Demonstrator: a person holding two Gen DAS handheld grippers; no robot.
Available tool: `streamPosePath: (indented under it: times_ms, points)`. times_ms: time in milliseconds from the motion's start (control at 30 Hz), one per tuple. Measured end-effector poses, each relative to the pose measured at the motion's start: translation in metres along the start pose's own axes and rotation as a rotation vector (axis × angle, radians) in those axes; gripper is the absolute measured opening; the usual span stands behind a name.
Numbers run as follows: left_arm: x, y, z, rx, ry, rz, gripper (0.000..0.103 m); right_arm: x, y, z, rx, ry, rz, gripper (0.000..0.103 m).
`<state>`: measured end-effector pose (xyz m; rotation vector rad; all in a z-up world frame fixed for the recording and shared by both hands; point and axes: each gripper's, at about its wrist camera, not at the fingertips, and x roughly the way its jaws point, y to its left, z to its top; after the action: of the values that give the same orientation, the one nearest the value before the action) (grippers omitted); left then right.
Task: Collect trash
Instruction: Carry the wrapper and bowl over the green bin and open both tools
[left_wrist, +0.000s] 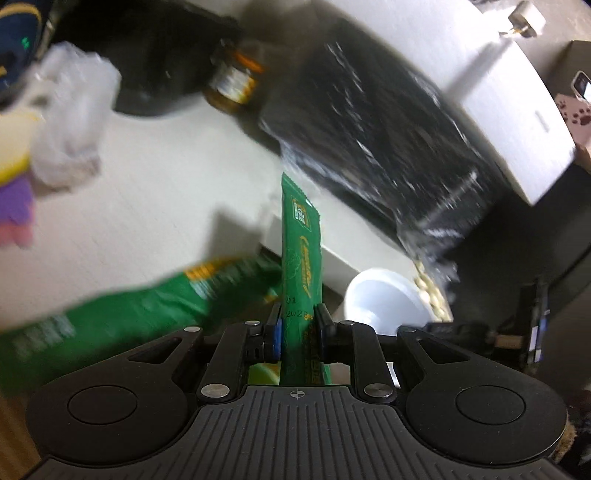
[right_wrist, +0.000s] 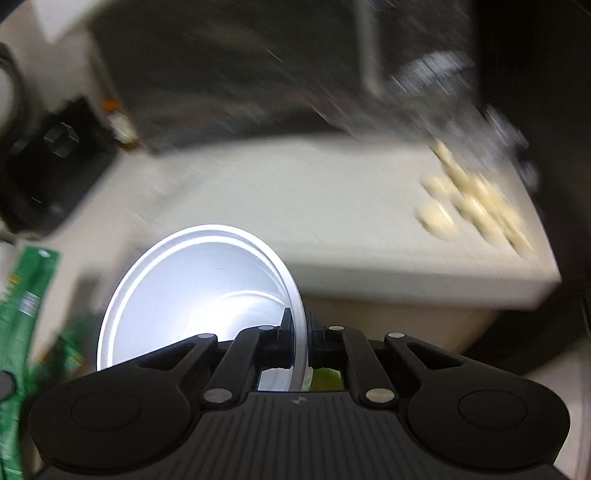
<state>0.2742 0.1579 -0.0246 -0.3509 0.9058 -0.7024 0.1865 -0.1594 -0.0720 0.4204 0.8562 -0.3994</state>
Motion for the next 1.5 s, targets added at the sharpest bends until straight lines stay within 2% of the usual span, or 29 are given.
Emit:
streamPosePath:
  times_ms: [100,233,300,400,500,600,700,767,833,867,900,967,1067,1200,1300,1400,1500]
  points:
    - [0.01,-0.008,-0.01,-0.012,0.028,0.001,0.021,0.012,-0.016,-0.017,-0.004,0.056,-0.039,0.006]
    - [0.027,-0.017,-0.036,-0.06,0.079,0.048,0.021,0.047,-0.02,-0.031,-0.091,0.117,-0.054,0.006]
    - [0.042,-0.019,-0.059,-0.101,0.113,0.096,0.021,0.078,-0.02,-0.043,-0.141,0.169,-0.034,0.006]
    - [0.072,-0.018,-0.101,-0.158,0.176,0.231,0.021,0.145,-0.026,-0.072,-0.211,0.29,0.017,0.006]
    - [0.099,-0.002,-0.153,-0.237,0.283,0.274,0.021,0.216,-0.03,-0.116,-0.268,0.428,0.052,0.006]
    - [0.114,0.023,-0.198,-0.331,0.354,0.353,0.021,0.275,-0.029,-0.157,-0.311,0.514,0.036,0.006]
    - [0.12,0.038,-0.222,-0.372,0.371,0.372,0.021,0.321,-0.021,-0.184,-0.287,0.575,0.056,0.006]
    - [0.126,0.044,-0.234,-0.37,0.38,0.386,0.021,0.345,-0.014,-0.191,-0.276,0.546,0.123,0.006]
    - [0.133,0.048,-0.242,-0.379,0.398,0.401,0.021,0.368,-0.002,-0.197,-0.351,0.535,0.125,0.017]
    - [0.138,0.048,-0.244,-0.383,0.41,0.4,0.021,0.383,0.002,-0.201,-0.394,0.561,0.087,0.036]
    - [0.141,0.048,-0.245,-0.381,0.427,0.389,0.021,0.395,0.003,-0.204,-0.412,0.589,0.048,0.039]
    - [0.146,0.045,-0.245,-0.363,0.453,0.366,0.021,0.393,-0.005,-0.199,-0.392,0.592,0.045,0.039]
    - [0.155,0.039,-0.242,-0.363,0.471,0.347,0.021,0.352,-0.02,-0.179,-0.336,0.537,0.107,0.04]
    - [0.17,0.04,-0.23,-0.469,0.459,0.329,0.021,0.282,-0.053,-0.154,-0.23,0.499,0.133,0.052]
    - [0.186,0.038,-0.224,-0.533,0.486,0.326,0.021,0.238,-0.07,-0.143,-0.176,0.487,0.133,0.055]
    - [0.207,0.039,-0.221,-0.579,0.518,0.335,0.021,0.206,-0.091,-0.136,-0.161,0.485,0.108,0.057]
    - [0.235,0.047,-0.219,-0.632,0.497,0.315,0.022,0.194,-0.104,-0.129,-0.169,0.482,0.095,0.057]
